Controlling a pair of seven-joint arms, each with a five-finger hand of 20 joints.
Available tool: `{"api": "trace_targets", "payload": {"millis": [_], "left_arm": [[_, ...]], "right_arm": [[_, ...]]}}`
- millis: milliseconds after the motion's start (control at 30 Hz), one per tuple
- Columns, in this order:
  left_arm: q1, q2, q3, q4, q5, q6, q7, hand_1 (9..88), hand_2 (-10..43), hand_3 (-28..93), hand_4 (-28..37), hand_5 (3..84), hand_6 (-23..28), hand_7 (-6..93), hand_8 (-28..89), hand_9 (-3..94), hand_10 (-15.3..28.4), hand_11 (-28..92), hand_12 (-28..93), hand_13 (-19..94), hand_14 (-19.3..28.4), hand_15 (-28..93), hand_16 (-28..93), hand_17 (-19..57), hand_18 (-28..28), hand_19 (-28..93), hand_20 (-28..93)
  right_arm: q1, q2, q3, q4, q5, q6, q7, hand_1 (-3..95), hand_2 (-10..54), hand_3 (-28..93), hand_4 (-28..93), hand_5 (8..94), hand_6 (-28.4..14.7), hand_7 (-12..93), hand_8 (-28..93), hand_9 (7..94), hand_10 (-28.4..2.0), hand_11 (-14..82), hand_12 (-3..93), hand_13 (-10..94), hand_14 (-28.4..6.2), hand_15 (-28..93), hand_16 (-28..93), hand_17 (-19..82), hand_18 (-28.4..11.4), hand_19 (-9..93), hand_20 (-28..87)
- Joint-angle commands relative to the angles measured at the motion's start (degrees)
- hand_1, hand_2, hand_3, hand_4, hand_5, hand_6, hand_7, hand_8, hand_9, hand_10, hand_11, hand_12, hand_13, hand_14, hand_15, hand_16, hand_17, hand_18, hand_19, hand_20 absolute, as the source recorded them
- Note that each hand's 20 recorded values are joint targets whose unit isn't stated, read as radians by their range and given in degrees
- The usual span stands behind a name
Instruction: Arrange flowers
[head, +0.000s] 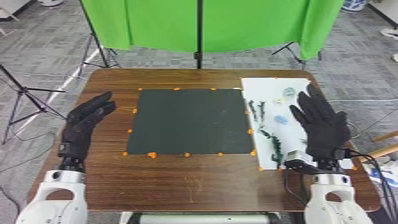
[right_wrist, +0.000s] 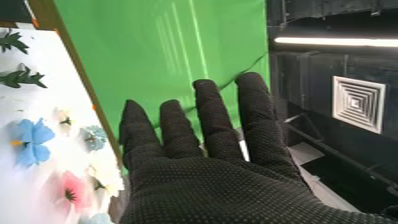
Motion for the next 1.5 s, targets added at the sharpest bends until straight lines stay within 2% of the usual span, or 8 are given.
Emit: {"api": "trace_targets", "payload": {"millis": [33, 200, 400, 667, 800, 933, 1167, 1500], "left_arm": [[0.3, -0.14, -0.55, 0.25, 0.52, -0.38, -1.14, 29.6, -1.1, 64, -19.3, 46.0, 4.5, 9.6, -6, 44.6, 14.3, 17, 11, 36, 17.8, 17, 0, 9.7, 11.4, 7, 18], [0.3, -0.34, -0.77, 0.22, 0.8, -0.97, -1.4, 30.0, -1.0, 64, -19.2, 46.5, 4.6, 10.0, -6, 44.6, 14.3, 17, 11, 36, 17.8, 17, 0, 9.7, 11.6, 7, 18], [0.5, -0.45, -1.35, 0.0, 1.05, -1.25, -1.93, 30.1, -1.1, 64, -18.8, 46.9, 4.7, 10.2, -6, 44.7, 14.4, 17, 11, 36, 18.0, 17, 0, 9.7, 11.6, 7, 18], [1.4, -0.3, -2.19, -0.71, 1.27, -1.53, -3.17, 30.4, -1.2, 64, -18.6, 47.3, 4.9, 10.4, -6, 44.9, 14.5, 17, 11, 36, 18.1, 18, -1, 9.6, 11.7, 8, 18], [1.9, -0.4, -2.86, -1.24, 1.89, -2.08, -3.96, 30.7, -1.3, 63, -18.5, 47.4, 4.9, 10.4, -6, 45.2, 14.5, 18, 11, 36, 18.1, 18, -1, 9.6, 11.7, 8, 18], [2.3, -0.31, -3.69, -1.9, 2.93, -2.48, -4.81, 31.1, -1.5, 63, -18.3, 47.4, 5.0, 10.4, -6, 45.4, 14.6, 18, 11, 36, 18.2, 18, -1, 9.6, 11.8, 8, 18], [2.9, 0.23, -4.71, -2.81, 3.87, -3.12, -6.23, 31.6, -2.0, 63, -17.6, 47.5, 5.0, 10.5, -6, 45.7, 14.6, 18, 11, 37, 18.9, 18, -1, 9.8, 11.7, 8, 18], [3.4, 0.88, -5.26, -3.47, 4.33, -3.24, -7.15, 32.6, -2.9, 63, -17.1, 47.6, 5.1, 10.6, -6, 46.0, 14.5, 18, 11, 37, 19.0, 19, -1, 9.9, 11.6, 8, 18]], "right_arm": [[0.3, 0.3, -1.0, -0.2, -1.3, 0.3, -0.2, 4.1, -9.5, 63, -28, 34.9, -1.6, 10, -8, 33.2, -14.2, 2.4, 12.7, 20, -15.0, 1, 15, 12, -18.3, 2, 18], [0.5, 0.2, -1.0, -0.2, -1.9, 0.5, 0.6, 13.0, -9.5, 48, -28, 33.4, -1.9, 9, -8, 33.6, -14.2, 2.5, 13.1, 22, -16.0, 2, 14, 16, -23.1, 3, 16], [1.1, 1.5, -3.0, -1.5, -3.2, 8.8, 1.3, 7.1, -9.5, 70, -28, 35.5, -2.8, 10, -8, 38.2, -14.2, 3.8, 14.7, 30, -16.4, 8, 17, 22, -23.4, 7, 21], [0.6, 6.8, -6.4, -6.4, -24.3, 35.2, 15.3, 25.3, -9.5, 70, -28, 60.4, -2.8, 23, -10, 67.4, -15.8, 25.4, 22.5, 65, -12.0, 52, 29, 33, -21.6, 63, 56], [-1.2, 9.7, -5.9, -8.9, -42.0, 37.1, 30.4, 30.7, -9.5, 67, -26, 67.1, -2.1, 24, -11, 74.6, -14.6, 29.4, 23.7, 71, -9.5, 62, 31, 40, -21.5, 78, 61], [-6.5, 12.5, -1.4, -14.1, -57.8, 25.7, 45.4, 33.5, -9.5, 64, -25, 72.0, -2.0, 23, -10, 78.8, -12.4, 30.6, 23.7, 79, -7.6, 64, 32, 51, -18.1, 90, 54], [-11.3, 16.9, 4.0, -20.1, -70.3, 3.4, 58.8, 29.3, -9.5, 62, -27, 68.3, -5.6, 14, -8, 76.0, -15.2, 19.3, 19.9, 81, -7.3, 61, 31, 56, -15.7, 93, 49], [-6.1, 24.6, -0.8, -20.6, -72.0, -9.2, 66.7, 30.2, -9.5, 50, -28, 68.8, -7.4, 11, -7, 78.4, -16.9, 16.1, 18.9, 87, -5.7, 54, 32, 61, -12.9, 93, 49]]}}
